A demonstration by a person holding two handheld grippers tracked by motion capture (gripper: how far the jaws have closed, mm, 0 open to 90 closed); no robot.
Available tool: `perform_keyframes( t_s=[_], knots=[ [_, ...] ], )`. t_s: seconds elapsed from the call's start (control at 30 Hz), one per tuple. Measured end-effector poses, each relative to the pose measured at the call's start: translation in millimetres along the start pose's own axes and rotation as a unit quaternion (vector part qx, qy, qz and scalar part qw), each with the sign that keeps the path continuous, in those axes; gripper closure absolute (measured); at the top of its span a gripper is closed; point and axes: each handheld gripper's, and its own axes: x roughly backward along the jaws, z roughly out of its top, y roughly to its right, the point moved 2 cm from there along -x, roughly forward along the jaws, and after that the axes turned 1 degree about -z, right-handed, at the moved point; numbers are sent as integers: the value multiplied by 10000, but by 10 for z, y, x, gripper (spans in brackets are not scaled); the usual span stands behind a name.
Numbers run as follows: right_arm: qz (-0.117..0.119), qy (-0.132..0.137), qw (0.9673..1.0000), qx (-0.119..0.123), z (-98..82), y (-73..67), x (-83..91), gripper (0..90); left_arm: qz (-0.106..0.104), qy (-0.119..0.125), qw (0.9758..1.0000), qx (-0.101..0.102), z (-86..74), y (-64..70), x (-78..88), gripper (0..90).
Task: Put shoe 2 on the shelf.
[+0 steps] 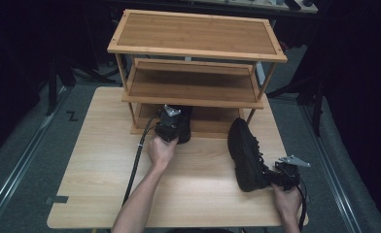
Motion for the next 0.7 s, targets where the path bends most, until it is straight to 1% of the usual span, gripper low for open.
perform_keyframes(
  t_s=[0.03,0.1,0.17,0.23,0.4,0.43,0.5,0.63,0.67,0.7],
  knots=[
    [-1,0,10000,2,0,0,0,419,-13,1,10000,38,1,-2,4,714],
    [-4,-5,10000,-13,-1,-3,1,420,-24,-35,10000,12,-1,-7,16,643],
    [-6,-4,10000,-12,-1,-4,0,420,-86,-79,9999,-6,-9,-15,22,566],
    [-4,-1,10000,-2,0,-2,0,420,-108,-61,9999,-35,-20,-19,31,507],
    [2,0,10000,0,0,0,-1,420,-200,70,9998,-58,-42,-22,115,440],
    [1,0,10000,0,0,0,-1,419,-208,151,9995,-167,-46,-40,133,433],
    [0,1,10000,2,0,1,-1,419,-206,215,9994,-170,-77,-53,179,416],
    [3,1,10000,-3,0,1,-1,419,-283,234,9993,-25,-176,-108,275,398],
    [-1,-2,10000,-4,0,-1,-1,419,-306,227,9992,85,-211,-116,301,390],
    [-2,-1,10000,0,0,-1,-1,419,-314,226,9992,114,-243,-137,327,384]
  ],
)
